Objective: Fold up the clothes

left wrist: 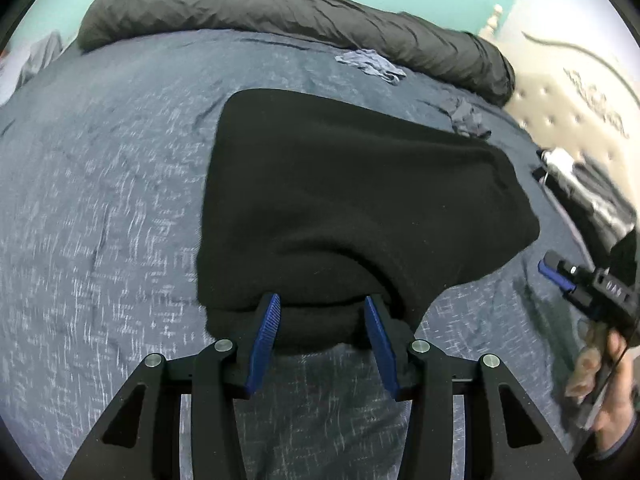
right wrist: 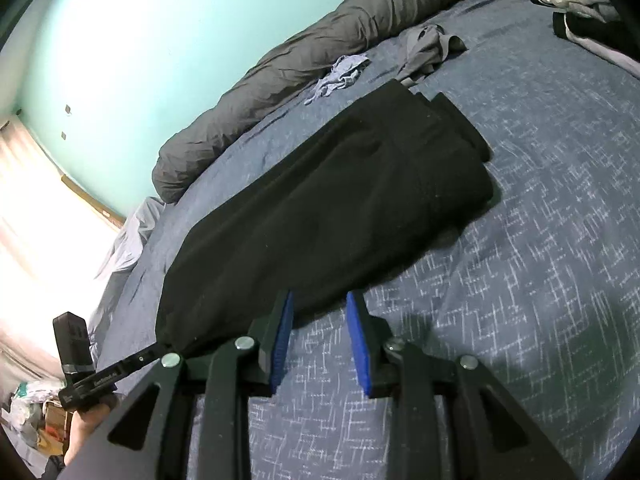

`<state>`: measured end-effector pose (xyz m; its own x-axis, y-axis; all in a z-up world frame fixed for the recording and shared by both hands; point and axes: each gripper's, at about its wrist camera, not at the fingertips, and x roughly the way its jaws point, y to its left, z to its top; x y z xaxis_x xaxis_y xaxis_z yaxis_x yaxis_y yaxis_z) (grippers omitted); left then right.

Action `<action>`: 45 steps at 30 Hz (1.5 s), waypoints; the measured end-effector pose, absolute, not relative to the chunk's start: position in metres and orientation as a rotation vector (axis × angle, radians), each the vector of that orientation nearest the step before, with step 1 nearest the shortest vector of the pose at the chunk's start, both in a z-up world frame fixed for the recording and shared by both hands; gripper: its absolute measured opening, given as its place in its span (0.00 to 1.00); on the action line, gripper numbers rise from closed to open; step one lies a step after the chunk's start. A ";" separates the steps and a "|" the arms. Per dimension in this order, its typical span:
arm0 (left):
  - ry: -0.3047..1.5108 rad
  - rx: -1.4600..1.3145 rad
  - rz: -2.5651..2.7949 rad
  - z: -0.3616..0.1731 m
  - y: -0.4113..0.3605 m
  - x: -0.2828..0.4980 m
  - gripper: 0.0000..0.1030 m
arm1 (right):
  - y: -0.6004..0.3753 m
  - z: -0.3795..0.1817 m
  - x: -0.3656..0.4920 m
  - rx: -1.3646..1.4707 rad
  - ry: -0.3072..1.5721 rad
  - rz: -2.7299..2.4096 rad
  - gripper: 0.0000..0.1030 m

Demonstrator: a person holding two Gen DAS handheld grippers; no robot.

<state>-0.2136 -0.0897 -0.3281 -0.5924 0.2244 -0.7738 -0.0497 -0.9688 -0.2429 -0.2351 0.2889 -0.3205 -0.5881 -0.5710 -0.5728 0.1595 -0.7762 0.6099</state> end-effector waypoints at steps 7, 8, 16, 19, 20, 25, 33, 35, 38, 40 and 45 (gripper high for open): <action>-0.178 -1.339 2.660 -0.333 -0.077 -0.227 0.22 | 0.287 -0.326 -0.238 1.121 -0.749 -2.330 0.28; -0.160 -1.344 2.662 -0.333 -0.078 -0.229 0.13 | 0.287 -0.326 -0.239 1.122 -0.753 -2.326 0.28; -0.160 -1.328 2.649 -0.328 -0.085 -0.220 0.00 | 0.290 -0.329 -0.239 1.128 -0.794 -2.317 0.28; -0.191 -1.322 2.650 -0.325 -0.089 -0.214 0.00 | 0.290 -0.329 -0.239 1.133 -0.813 -2.309 0.28; -0.195 -1.319 2.652 -0.324 -0.090 -0.213 0.00 | 0.289 -0.330 -0.239 1.135 -0.813 -2.307 0.28; -0.118 -1.301 2.729 -0.316 -0.085 -0.213 0.15 | 0.287 -0.330 -0.238 1.135 -0.818 -2.300 0.29; -0.014 -1.300 2.731 -0.322 -0.070 -0.230 0.50 | 0.287 -0.331 -0.239 1.140 -0.835 -2.291 0.37; -0.017 -1.317 2.716 -0.326 -0.070 -0.233 0.45 | 0.287 -0.331 -0.239 1.141 -0.836 -2.288 0.37; 0.023 -1.336 2.702 -0.330 -0.070 -0.235 0.09 | 0.288 -0.332 -0.240 1.144 -0.840 -2.285 0.37; 0.050 -1.339 2.695 -0.330 -0.070 -0.234 0.04 | 0.288 -0.333 -0.240 1.148 -0.844 -2.282 0.37; 0.044 -1.315 2.679 -0.321 -0.076 -0.226 0.03 | 0.289 -0.333 -0.240 1.148 -0.852 -2.278 0.37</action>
